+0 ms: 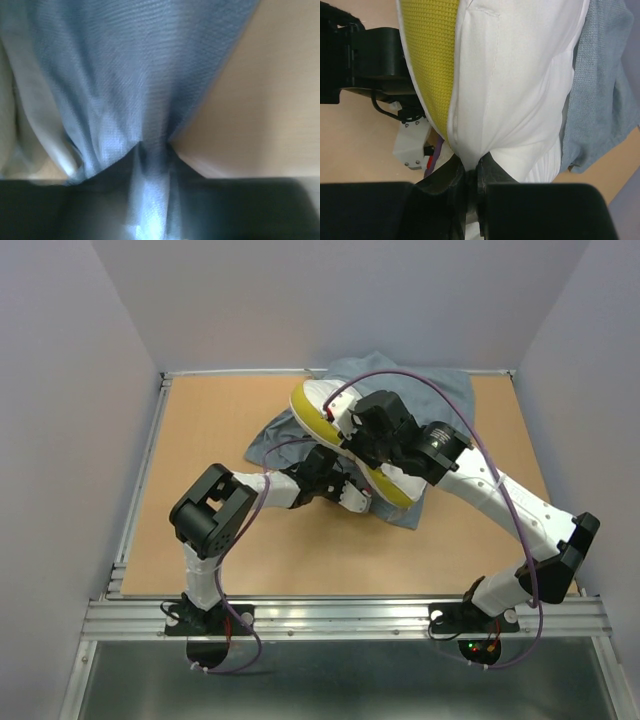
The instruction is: Put the pillow into the pillowcase
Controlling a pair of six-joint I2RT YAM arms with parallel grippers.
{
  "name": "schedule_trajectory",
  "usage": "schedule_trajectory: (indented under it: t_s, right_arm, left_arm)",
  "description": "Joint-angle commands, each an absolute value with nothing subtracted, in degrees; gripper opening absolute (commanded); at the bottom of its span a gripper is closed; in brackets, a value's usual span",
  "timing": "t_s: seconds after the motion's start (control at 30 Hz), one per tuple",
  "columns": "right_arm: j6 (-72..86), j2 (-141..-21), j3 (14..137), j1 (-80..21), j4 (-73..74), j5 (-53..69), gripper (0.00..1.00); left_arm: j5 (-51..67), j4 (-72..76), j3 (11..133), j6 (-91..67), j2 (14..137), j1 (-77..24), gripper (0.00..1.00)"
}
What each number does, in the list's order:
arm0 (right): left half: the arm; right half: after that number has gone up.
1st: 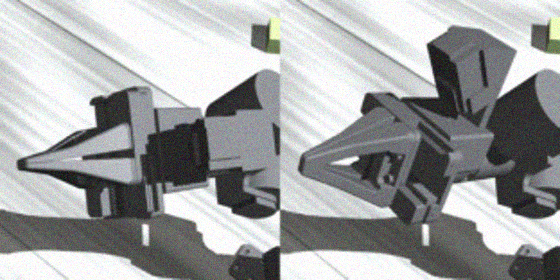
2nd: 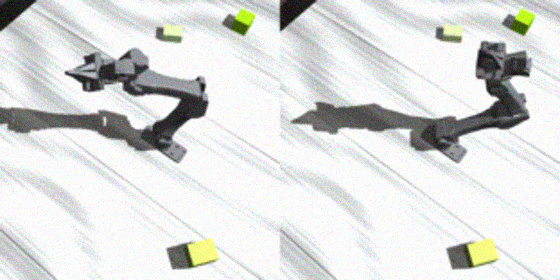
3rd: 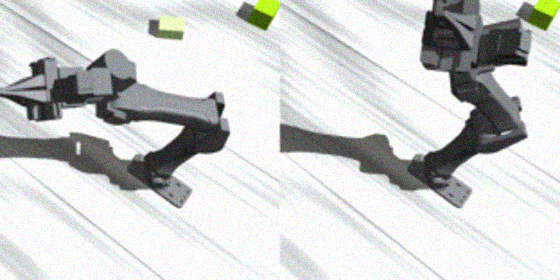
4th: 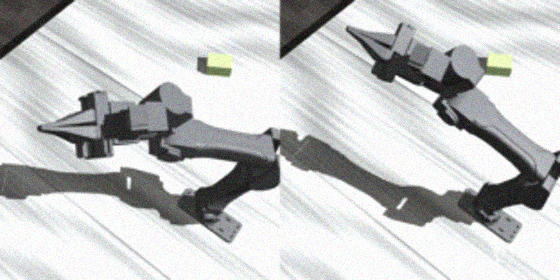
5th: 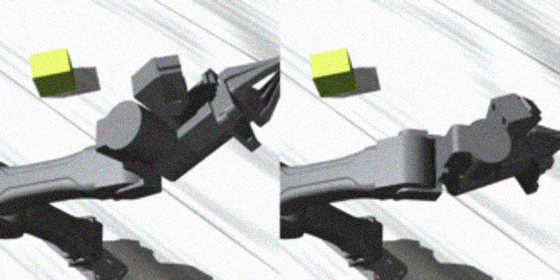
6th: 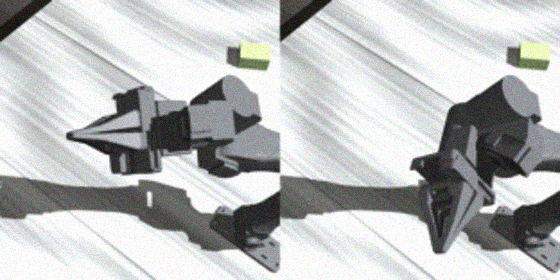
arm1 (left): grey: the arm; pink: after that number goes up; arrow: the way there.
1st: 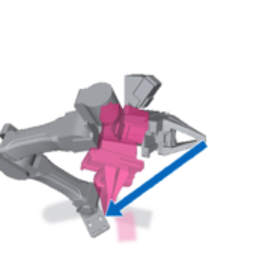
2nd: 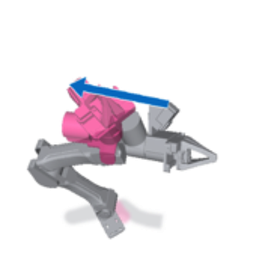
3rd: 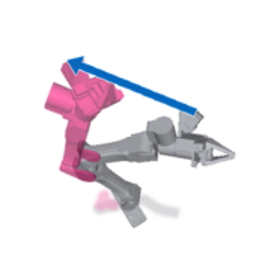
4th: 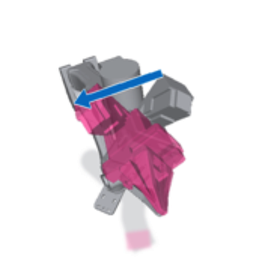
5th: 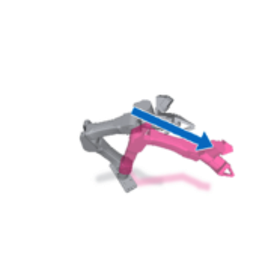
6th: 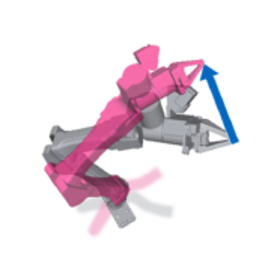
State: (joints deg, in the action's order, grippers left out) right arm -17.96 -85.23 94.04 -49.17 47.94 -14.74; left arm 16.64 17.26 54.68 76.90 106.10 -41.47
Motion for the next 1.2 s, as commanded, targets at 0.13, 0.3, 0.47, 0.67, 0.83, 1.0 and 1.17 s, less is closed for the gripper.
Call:
schedule_trajectory:
  t_s: [0.13,0.3,0.47,0.67,0.83,1.0,1.17]
  right_arm:
    - [-20.56,-85.07,91.79,-49.13,39.65,-19.33,0.01]
    - [-20.66,-90.34,84.04,-48.96,32.97,-18.63,0.0]
    - [-17.23,-102.82,74.98,-48.87,23.04,-21.1,0.01]
    - [-12.22,-111.35,76.2,-48.34,21.71,-18.19,0.01]
    - [-15.62,-109.27,77.95,-45.79,21.8,-24.43,0.01]
    - [-26.79,-106.26,74.98,-42.91,16.9,-31.02,0.01]
    - [-29.97,-111.79,74.96,-39.2,12.22,-35.15,0.01]
  left_arm:
    - [24.04,-11.37,60.74,82.96,99.87,-42.54,0.0]
    - [34.7,-29.59,55.3,85.16,77.28,-45.96,0.0]
    - [36.91,-36.47,49.05,83.15,64.7,-49.74,0.0]
    - [36.48,-37.18,46.06,80.25,63.9,-50.01,0.0]
    - [36.21,-38.5,45.27,80.07,63.28,-50.01,0.0]
    - [35.68,-38.67,43.77,79.8,61.79,-50.1,0.0]
    - [36.04,-38.76,42.89,79.19,60.64,-50.01,0.0]
